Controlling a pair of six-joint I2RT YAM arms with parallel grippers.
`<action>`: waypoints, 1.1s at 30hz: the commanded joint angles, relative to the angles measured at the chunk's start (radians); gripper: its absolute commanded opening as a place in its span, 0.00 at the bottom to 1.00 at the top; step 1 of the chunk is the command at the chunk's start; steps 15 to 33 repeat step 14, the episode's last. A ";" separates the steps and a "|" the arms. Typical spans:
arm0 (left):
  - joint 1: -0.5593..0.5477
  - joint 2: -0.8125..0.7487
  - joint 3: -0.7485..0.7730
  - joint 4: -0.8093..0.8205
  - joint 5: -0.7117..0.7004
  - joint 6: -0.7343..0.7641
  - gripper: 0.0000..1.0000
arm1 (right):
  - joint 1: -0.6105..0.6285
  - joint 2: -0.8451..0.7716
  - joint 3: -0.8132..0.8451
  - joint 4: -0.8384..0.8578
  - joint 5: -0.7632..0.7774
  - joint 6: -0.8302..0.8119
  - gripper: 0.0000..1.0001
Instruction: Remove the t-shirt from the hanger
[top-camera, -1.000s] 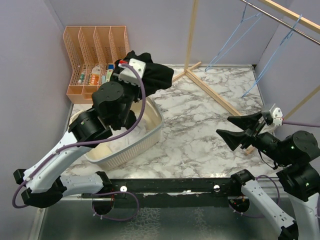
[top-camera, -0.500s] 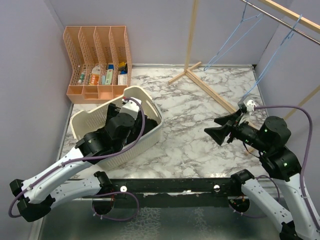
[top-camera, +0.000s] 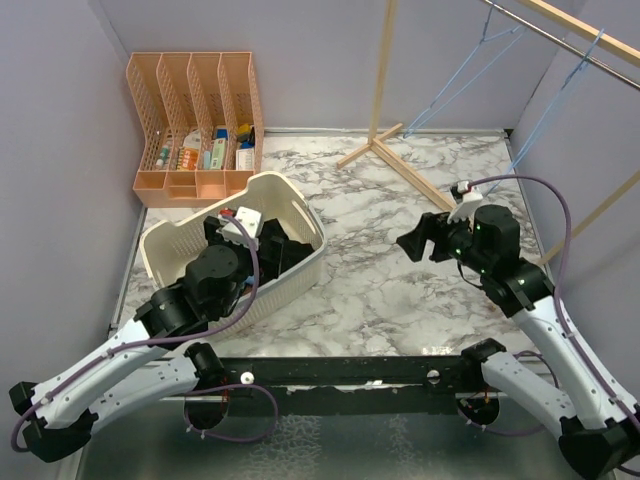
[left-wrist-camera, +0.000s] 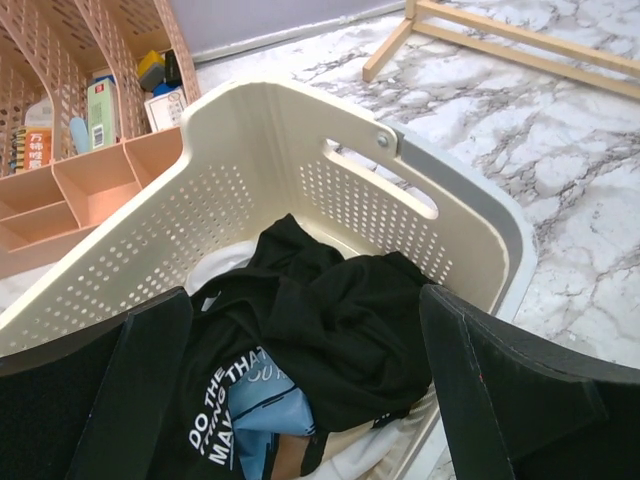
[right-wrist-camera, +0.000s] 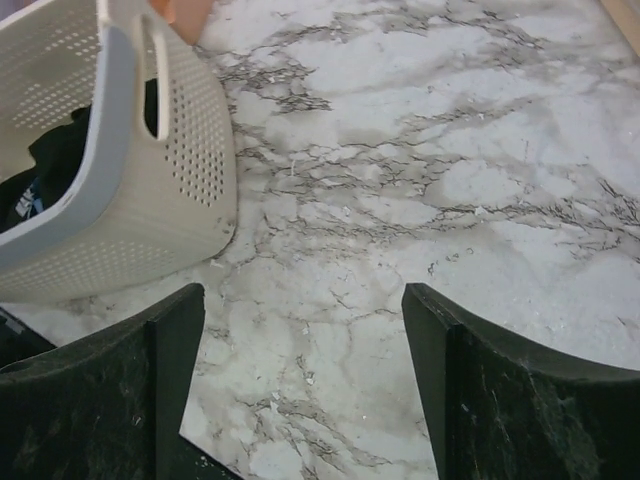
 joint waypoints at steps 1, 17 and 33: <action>0.001 -0.037 -0.084 0.102 -0.006 0.012 0.99 | -0.004 0.054 -0.001 0.091 0.119 0.077 0.80; 0.002 -0.094 -0.142 0.087 0.001 0.014 0.99 | -0.002 0.093 -0.182 0.303 0.130 0.079 0.75; 0.002 -0.094 -0.142 0.087 0.001 0.014 0.99 | -0.002 0.093 -0.182 0.303 0.130 0.079 0.75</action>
